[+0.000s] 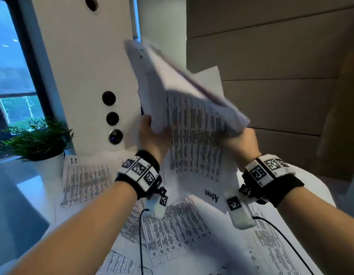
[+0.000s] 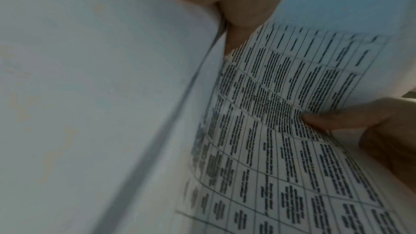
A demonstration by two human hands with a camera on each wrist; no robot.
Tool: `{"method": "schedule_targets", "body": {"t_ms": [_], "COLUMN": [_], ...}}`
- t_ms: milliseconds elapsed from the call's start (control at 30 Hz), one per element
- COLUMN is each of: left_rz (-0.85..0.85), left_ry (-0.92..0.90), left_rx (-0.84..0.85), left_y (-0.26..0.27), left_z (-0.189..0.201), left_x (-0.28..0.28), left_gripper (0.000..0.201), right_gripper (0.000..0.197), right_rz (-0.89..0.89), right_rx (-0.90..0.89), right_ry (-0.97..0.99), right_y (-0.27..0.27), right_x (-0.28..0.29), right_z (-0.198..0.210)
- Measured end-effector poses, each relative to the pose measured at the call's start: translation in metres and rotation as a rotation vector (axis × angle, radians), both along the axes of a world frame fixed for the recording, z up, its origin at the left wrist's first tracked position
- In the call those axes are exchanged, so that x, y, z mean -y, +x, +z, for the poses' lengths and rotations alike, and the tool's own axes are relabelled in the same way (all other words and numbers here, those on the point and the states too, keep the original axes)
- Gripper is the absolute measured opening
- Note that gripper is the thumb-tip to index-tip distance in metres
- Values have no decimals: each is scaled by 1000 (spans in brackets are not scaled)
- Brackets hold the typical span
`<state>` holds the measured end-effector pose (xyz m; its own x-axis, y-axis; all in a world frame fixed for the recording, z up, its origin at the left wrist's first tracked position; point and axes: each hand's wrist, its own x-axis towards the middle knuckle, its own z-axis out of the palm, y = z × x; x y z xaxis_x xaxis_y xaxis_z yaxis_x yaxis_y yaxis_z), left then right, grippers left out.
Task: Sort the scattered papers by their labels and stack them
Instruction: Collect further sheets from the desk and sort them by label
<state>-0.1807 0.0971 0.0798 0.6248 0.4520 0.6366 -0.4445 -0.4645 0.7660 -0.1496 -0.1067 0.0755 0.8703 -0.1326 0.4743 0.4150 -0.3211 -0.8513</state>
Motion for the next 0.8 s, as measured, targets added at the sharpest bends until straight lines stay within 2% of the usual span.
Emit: {"method": "schedule_targets", "body": {"t_ms": [67,133,233,367,467,533,600,700,800], "left_rz": [39,73,91,91,45,-18,-86,-179,-233], "left_ry": [70,154,170,64,-3,-53,-91,-53,-100], "left_rx": [-9,-8,89,101,-24,-80,-99,-187,-218], "left_y": [0,-2,-6,-21,-20,-17,-11,-6,-5], "left_z": [-8,-16,-18,-20,-24,-25,-27,-34,-39], "left_x": [-3,-6,2,18,11,1,-10,-14,-12], "left_gripper": [16,16,21,49,71,76,80,91,78], "right_gripper": [16,16,19,5,31,44,50,55,54], "right_rz": [63,54,71,105,136,139,140,167,246], "right_rx": [-115,-132,-50,71,58,53,71,91,106], "right_ry": [72,72,160,185,220,247,246,229,236], "right_y": [0,1,-12,-24,-21,-16,-13,-10,-11], "right_x": [1,-1,-14,-20,-11,-4,2,6,7], "right_z": [-4,-8,-9,-20,-24,-23,-23,-26,-28]}}
